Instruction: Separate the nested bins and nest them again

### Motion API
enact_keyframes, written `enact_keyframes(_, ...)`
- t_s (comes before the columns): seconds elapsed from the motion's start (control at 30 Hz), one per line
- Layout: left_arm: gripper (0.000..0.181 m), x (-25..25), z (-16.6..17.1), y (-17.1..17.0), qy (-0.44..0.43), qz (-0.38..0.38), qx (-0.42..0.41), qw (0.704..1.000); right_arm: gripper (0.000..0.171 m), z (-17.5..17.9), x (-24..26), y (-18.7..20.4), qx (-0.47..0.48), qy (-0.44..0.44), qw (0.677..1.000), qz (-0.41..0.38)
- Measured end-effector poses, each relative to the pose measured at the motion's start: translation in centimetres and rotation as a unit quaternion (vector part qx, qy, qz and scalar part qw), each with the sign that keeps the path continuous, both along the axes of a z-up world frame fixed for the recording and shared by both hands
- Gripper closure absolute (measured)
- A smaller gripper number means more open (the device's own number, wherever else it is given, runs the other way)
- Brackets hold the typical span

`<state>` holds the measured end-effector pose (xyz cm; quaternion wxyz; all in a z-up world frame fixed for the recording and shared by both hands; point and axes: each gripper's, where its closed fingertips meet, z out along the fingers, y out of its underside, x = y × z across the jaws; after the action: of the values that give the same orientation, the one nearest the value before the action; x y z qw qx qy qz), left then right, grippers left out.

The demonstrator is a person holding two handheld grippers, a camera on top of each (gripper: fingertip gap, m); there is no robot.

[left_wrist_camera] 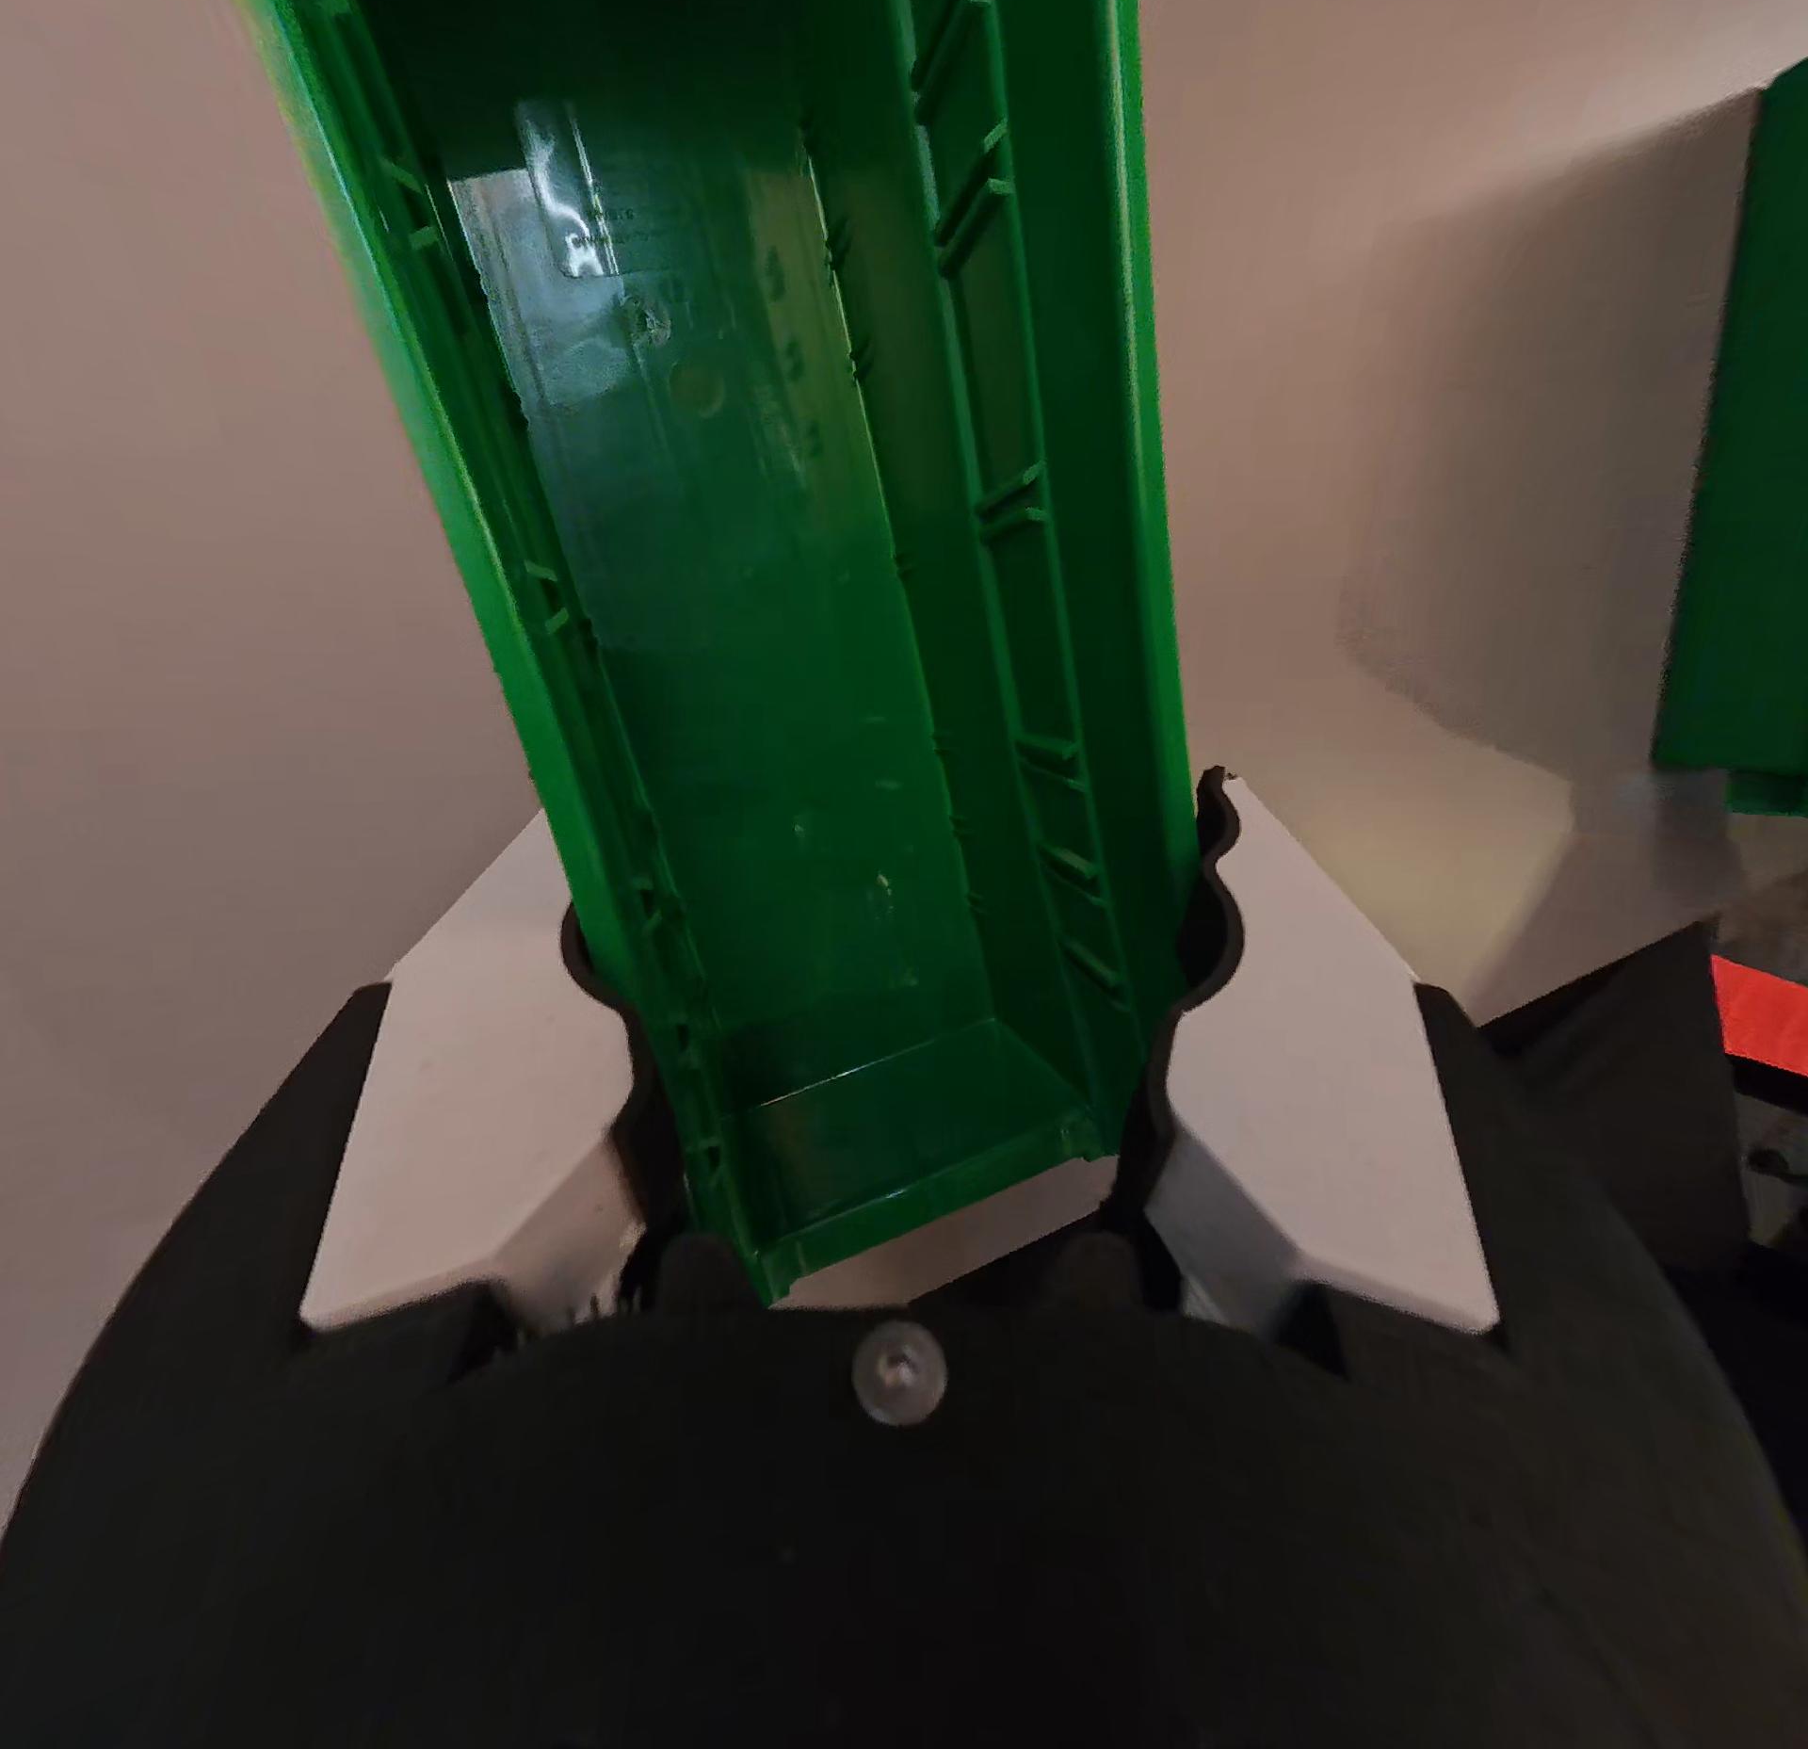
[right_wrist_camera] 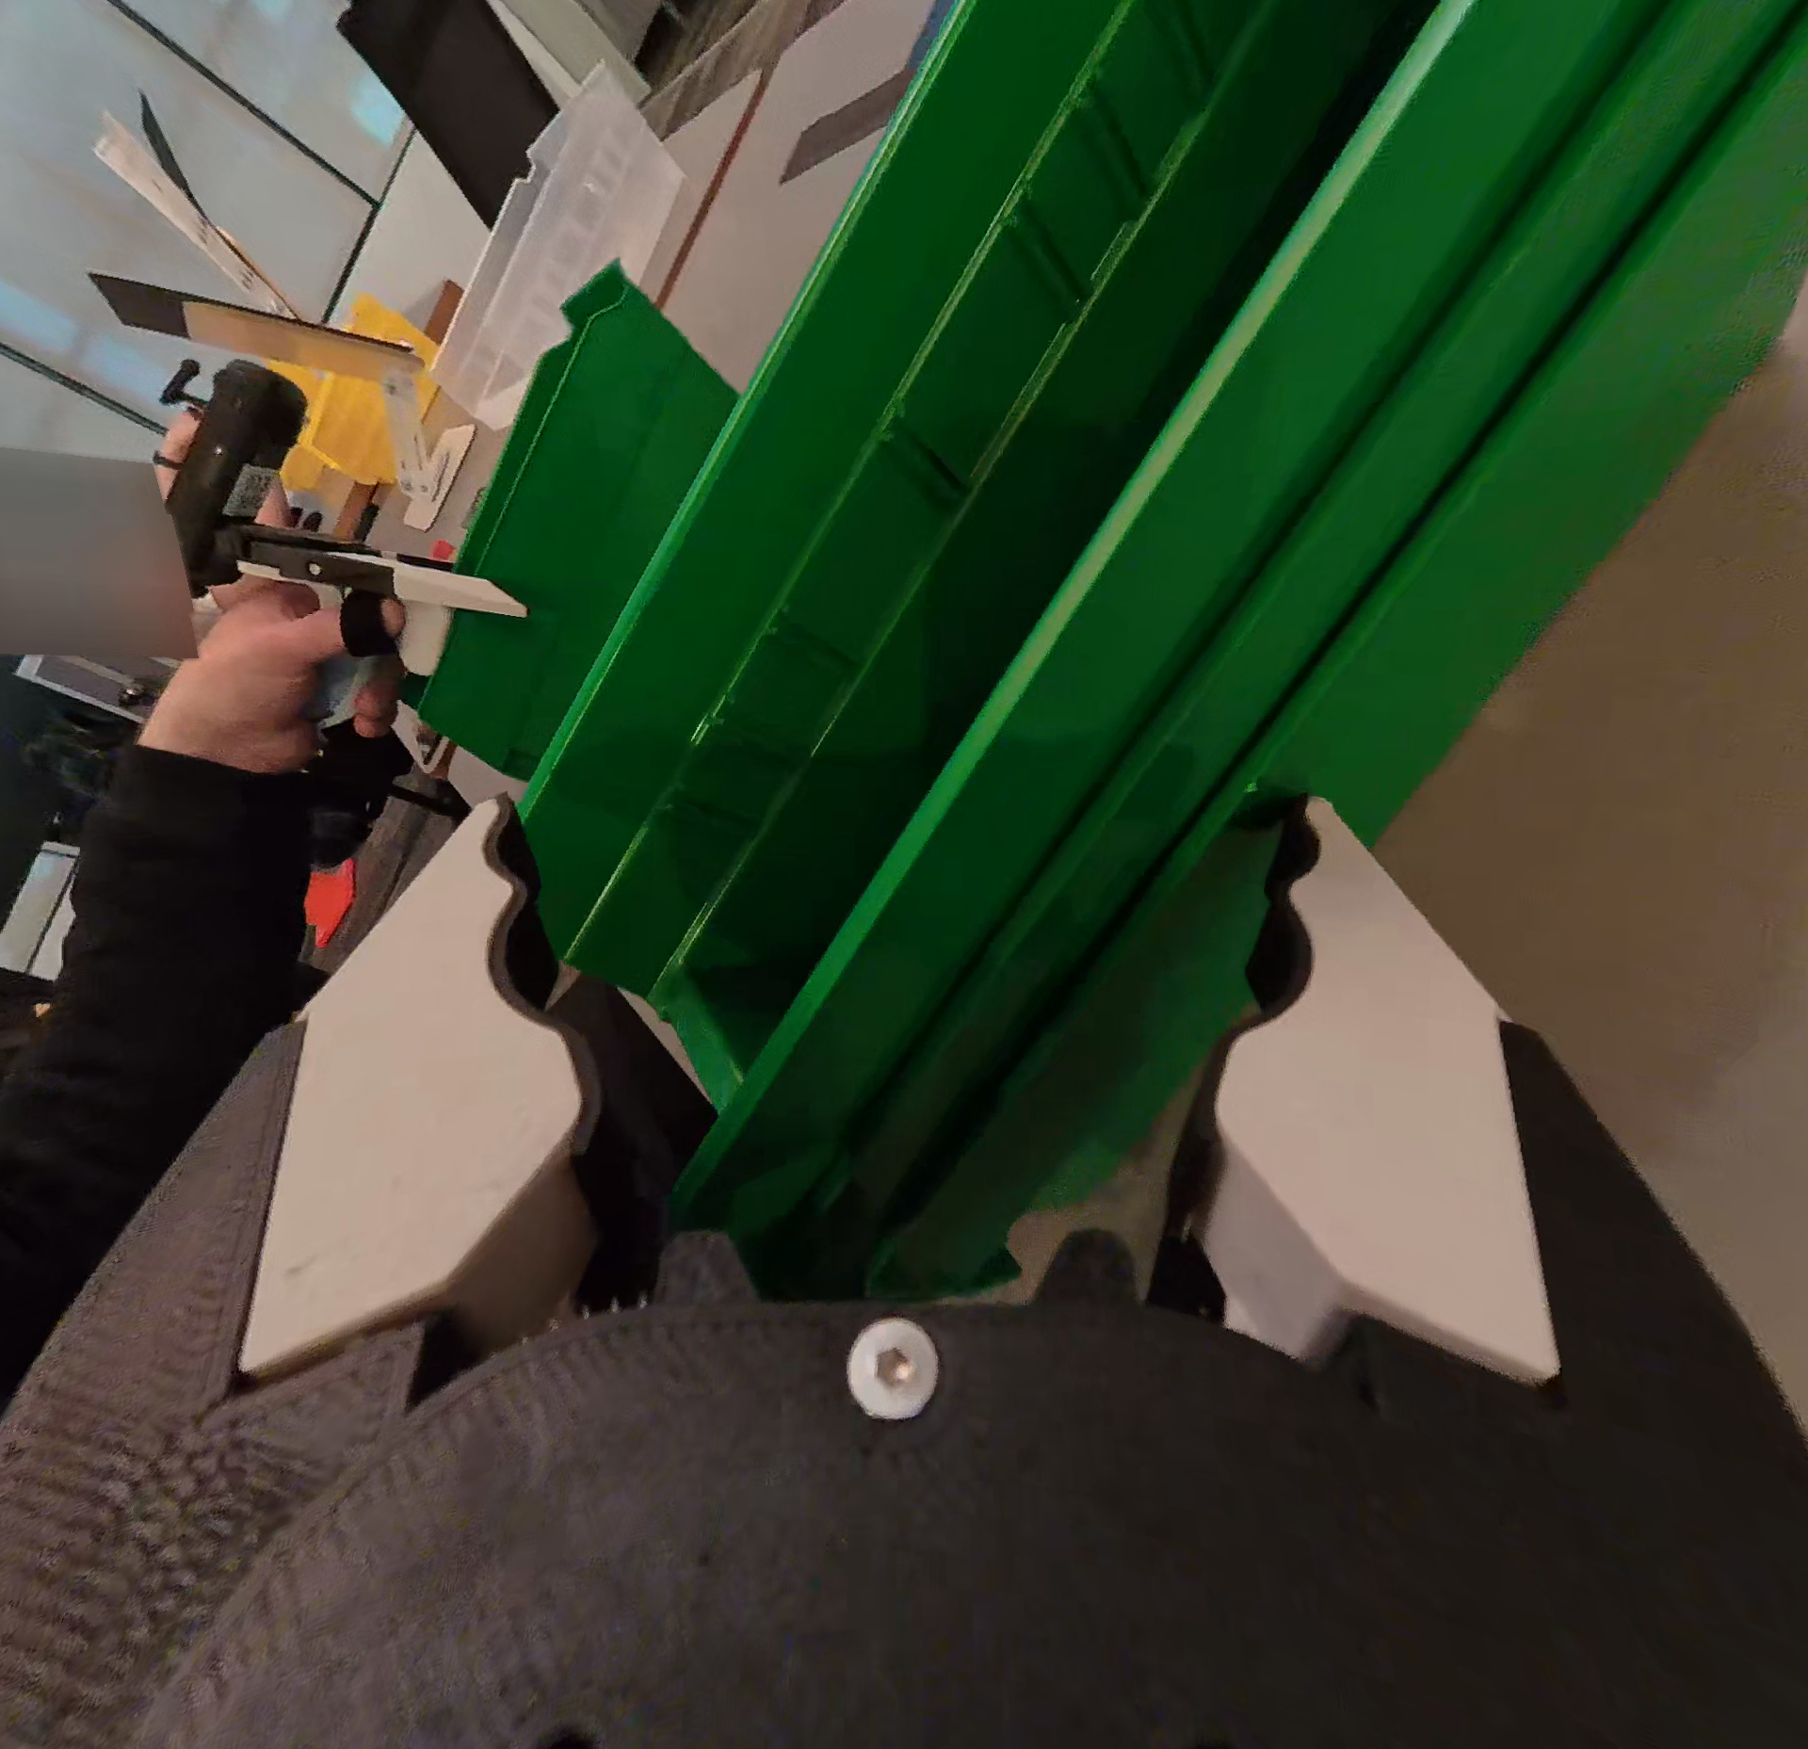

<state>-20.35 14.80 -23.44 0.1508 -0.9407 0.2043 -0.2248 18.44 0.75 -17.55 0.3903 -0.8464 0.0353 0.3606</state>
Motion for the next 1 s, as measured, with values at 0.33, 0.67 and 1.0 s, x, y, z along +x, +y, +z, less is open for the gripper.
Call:
enact_keyframes(0.33, 0.064, 3.6, 6.2, -1.1, -0.049, -0.030, 0.045, 0.997, 0.015, 0.5, -10.8, 3.2, 0.032, 0.013, 0.999, 0.014)
enact_keyframes(0.67, 0.064, 10.2, 17.4, -5.4, -0.046, -0.114, 0.153, 0.981, 0.021, 3.2, -13.3, 2.7, 0.091, 0.089, 0.990, 0.062)
enact_keyframes(1.0, 0.063, 19.8, 16.2, -8.3, 0.047, -0.255, 0.088, 0.962, 0.033, 1.5, -7.8, 3.6, 0.078, 0.080, 0.993, 0.021)
